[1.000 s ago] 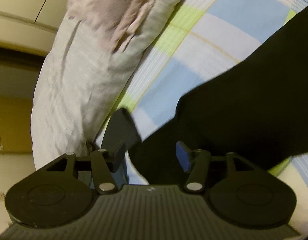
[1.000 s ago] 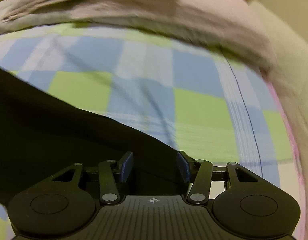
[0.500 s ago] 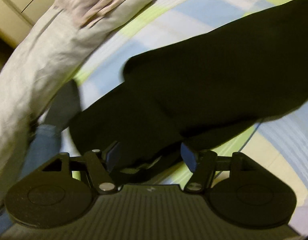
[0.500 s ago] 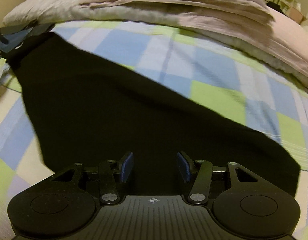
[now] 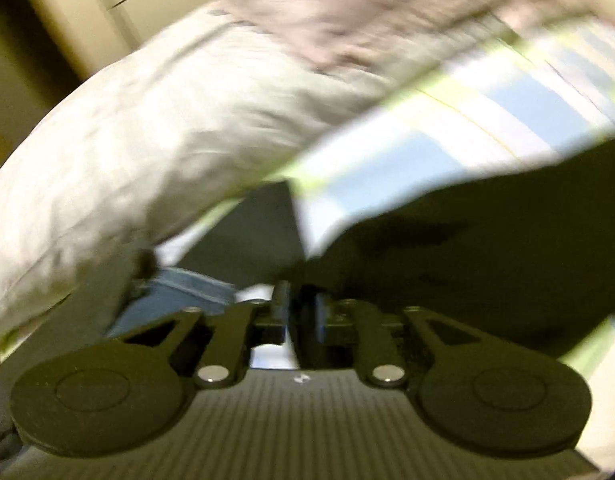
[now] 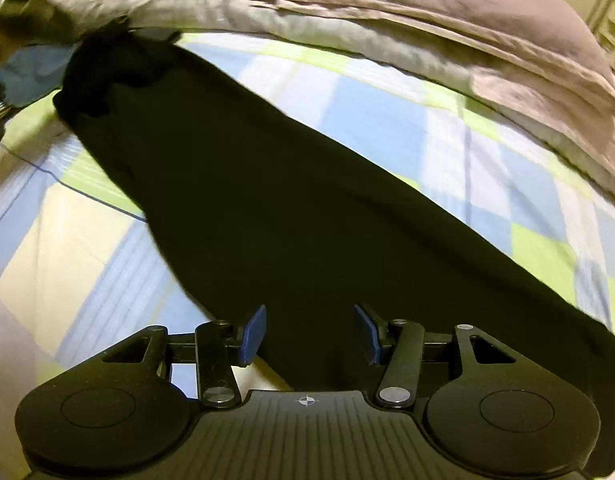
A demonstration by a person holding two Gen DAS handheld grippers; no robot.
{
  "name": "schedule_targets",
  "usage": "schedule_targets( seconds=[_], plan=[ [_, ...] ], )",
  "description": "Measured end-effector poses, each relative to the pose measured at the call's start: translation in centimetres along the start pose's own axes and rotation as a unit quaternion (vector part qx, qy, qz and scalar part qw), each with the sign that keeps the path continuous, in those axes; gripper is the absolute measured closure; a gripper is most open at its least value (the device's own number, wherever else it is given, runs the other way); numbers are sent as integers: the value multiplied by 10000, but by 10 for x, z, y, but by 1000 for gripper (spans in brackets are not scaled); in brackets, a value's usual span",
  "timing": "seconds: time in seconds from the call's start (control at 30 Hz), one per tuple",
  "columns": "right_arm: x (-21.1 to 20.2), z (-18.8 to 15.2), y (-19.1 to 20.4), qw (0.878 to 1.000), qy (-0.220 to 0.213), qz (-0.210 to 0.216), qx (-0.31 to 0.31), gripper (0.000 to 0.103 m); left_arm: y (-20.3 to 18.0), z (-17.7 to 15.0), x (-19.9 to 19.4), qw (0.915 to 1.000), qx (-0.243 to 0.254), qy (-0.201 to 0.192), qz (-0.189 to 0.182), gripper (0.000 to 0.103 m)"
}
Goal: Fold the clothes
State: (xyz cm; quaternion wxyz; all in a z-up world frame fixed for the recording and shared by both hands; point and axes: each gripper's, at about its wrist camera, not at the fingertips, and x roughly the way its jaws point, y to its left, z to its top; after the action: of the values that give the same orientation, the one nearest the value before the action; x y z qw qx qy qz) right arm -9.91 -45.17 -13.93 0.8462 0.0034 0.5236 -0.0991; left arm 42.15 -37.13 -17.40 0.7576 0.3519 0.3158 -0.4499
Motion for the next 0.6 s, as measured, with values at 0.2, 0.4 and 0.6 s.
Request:
schedule_targets(
  seconds=[0.2, 0.4, 0.6],
  plan=[
    [11, 15, 6, 9999, 61, 117, 46, 51, 49, -20, 0, 9955, -925, -8, 203, 49],
    [29, 18, 15, 9993, 284, 231, 10, 51, 22, -59, 25, 9889, -1080, 507, -888, 43],
    [38, 19, 22, 9991, 372, 219, -24, 51, 1, -71, 16, 9868, -1098, 283, -1159, 48]
  ],
)
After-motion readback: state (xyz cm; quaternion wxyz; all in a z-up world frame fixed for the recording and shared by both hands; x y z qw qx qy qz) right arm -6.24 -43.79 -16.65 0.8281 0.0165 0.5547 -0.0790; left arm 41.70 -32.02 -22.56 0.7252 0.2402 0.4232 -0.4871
